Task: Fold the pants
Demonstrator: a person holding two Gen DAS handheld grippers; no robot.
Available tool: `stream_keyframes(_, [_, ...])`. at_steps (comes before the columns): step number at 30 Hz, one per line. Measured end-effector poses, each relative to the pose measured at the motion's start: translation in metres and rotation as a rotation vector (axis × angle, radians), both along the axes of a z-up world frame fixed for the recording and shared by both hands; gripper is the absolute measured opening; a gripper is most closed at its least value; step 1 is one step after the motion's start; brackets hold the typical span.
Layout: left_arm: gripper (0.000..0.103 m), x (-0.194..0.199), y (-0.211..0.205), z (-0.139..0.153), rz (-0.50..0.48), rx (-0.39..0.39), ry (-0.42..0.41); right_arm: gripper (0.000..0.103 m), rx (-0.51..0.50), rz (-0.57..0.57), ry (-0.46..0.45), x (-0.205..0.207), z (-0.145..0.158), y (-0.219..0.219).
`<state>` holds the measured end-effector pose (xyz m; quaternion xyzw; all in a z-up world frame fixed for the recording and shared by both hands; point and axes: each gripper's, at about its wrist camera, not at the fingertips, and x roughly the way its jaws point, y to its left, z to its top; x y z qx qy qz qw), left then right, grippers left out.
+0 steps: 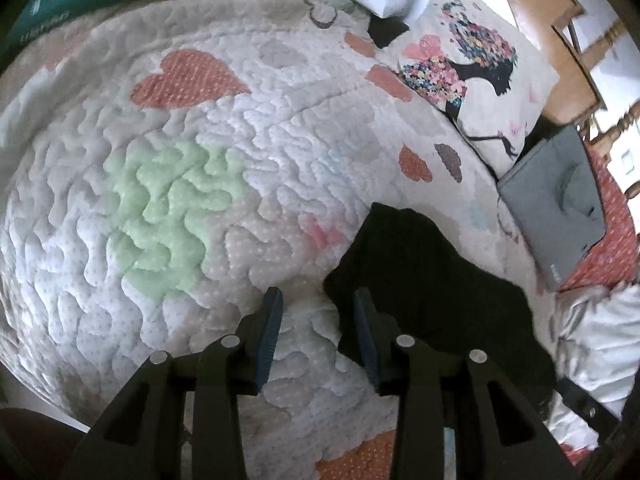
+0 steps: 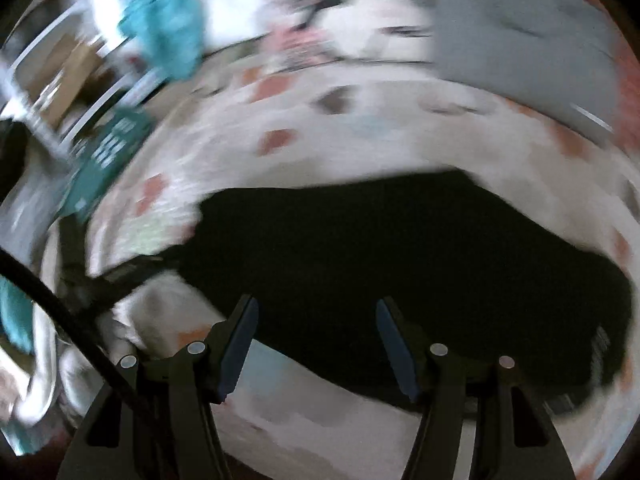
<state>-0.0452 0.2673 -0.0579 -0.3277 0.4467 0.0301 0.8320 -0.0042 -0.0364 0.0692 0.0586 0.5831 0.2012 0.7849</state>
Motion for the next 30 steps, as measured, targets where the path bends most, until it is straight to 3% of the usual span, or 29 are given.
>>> stream_keyframes(5, [0.035,-0.004,0.013,0.001,0.029,-0.032,-0.013,0.066,-0.008,0.159,0.148,0.054,-0.026,0.105])
stream_keyframes(9, [0.035,-0.007,0.029,0.003,0.079,-0.019,-0.015,0.066,-0.206,0.178,0.234,0.093,-0.066,0.169])
stream_keyframes(12, [0.035,-0.01,0.039,0.004,0.12,0.031,-0.001,0.066,-0.351,0.182,0.268,0.111,-0.092,0.198])
stream_keyframes(18, [0.035,-0.009,0.046,0.004,0.122,0.027,-0.003,0.071,-0.468,0.154,0.344,0.128,-0.122,0.229])
stream_keyframes(19, [0.035,-0.009,0.045,0.004,0.117,0.026,-0.005,0.064,-0.471,0.158,0.333,0.127,-0.12,0.231])
stream_keyframes(22, [0.037,-0.007,0.044,0.005,0.107,0.011,-0.016,0.03,-0.503,0.191,0.285,0.123,-0.114,0.23])
stream_keyframes(23, [0.038,-0.006,0.042,0.005,0.102,0.012,-0.016,0.026,-0.507,0.19,0.279,0.121,-0.11,0.233])
stream_keyframes(27, [0.042,0.0,0.028,0.007,0.059,0.031,-0.03,0.024,-0.406,0.148,0.277,0.121,-0.097,0.211])
stream_keyframes(30, [0.052,0.01,0.011,0.007,-0.033,-0.011,-0.055,0.024,-0.345,0.131,0.268,0.121,-0.085,0.2])
